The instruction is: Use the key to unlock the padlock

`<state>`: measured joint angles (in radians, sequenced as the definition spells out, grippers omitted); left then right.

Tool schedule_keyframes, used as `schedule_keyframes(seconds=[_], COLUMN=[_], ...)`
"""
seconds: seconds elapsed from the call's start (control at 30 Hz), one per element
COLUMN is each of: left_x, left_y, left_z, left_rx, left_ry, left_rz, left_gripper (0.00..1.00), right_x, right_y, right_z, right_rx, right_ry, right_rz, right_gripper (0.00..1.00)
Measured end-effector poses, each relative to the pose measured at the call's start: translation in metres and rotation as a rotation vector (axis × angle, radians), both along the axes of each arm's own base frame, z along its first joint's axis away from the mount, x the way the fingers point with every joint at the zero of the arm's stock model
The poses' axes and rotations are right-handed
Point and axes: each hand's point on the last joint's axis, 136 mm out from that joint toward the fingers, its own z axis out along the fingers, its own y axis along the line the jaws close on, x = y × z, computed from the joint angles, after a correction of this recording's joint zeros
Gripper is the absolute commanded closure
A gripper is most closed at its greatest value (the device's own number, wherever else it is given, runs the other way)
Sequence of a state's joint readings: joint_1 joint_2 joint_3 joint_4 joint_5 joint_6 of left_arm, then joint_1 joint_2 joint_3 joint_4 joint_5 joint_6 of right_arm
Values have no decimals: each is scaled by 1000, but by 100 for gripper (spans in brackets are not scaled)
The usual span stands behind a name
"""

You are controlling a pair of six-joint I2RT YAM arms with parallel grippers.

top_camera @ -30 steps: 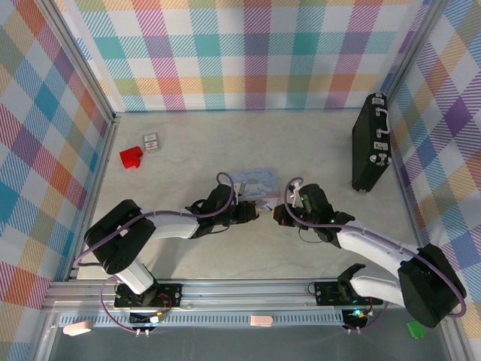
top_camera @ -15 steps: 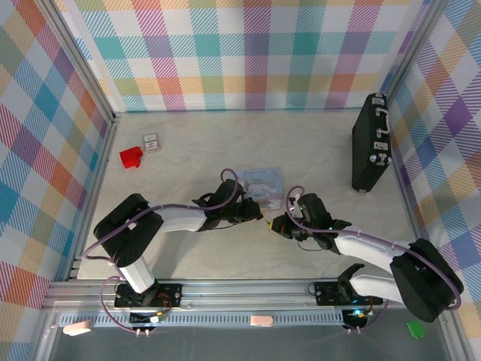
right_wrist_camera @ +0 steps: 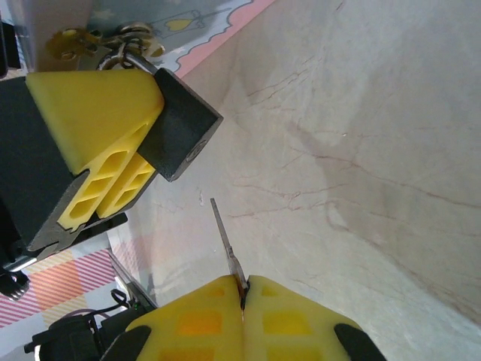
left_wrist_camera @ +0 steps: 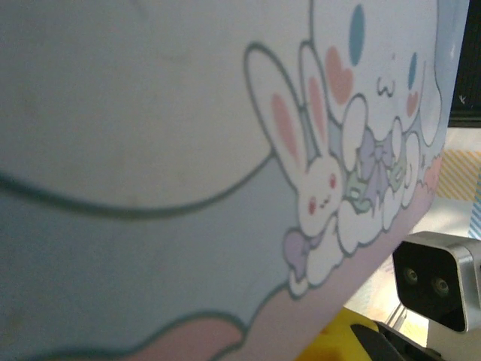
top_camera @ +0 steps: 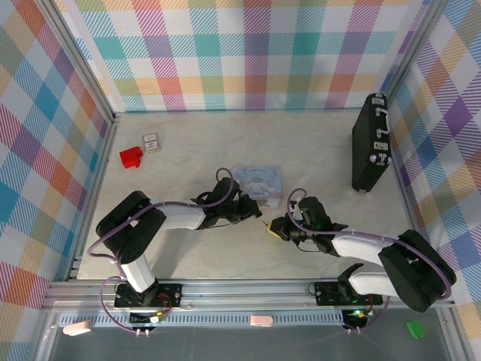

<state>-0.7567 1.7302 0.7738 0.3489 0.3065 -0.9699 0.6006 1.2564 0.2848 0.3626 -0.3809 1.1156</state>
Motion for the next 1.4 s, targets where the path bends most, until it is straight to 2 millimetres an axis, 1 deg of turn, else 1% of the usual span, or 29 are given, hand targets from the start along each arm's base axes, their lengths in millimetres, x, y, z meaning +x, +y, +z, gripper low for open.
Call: schedule_keyframes(seconds=[0.17, 0.33, 0.57, 0.7, 0.87, 1.4], left_x=[1, 2, 3, 5, 11, 18], left_y=[-1, 1, 6, 9, 15, 20], left_z=[1, 2, 2, 5, 8, 10], left_rx=[-36, -66, -116, -157, -202, -220], left_ry=[-25, -22, -14, -19, -25, -24], left_rz=[3, 23, 56, 83, 126, 160], left_gripper=[100, 100, 100, 100, 100, 100], right_x=[6, 17, 25, 26, 27, 31], right_y=[-3, 2, 5, 5, 9, 14], right_z=[-7, -4, 0, 0, 5, 6], right_rx=[-6, 24, 86, 108, 136, 197], right_ry=[27, 17, 25, 33, 23, 48], right_rz=[-16, -16, -24, -27, -18, -11], right_gripper=[100, 100, 100, 100, 100, 100])
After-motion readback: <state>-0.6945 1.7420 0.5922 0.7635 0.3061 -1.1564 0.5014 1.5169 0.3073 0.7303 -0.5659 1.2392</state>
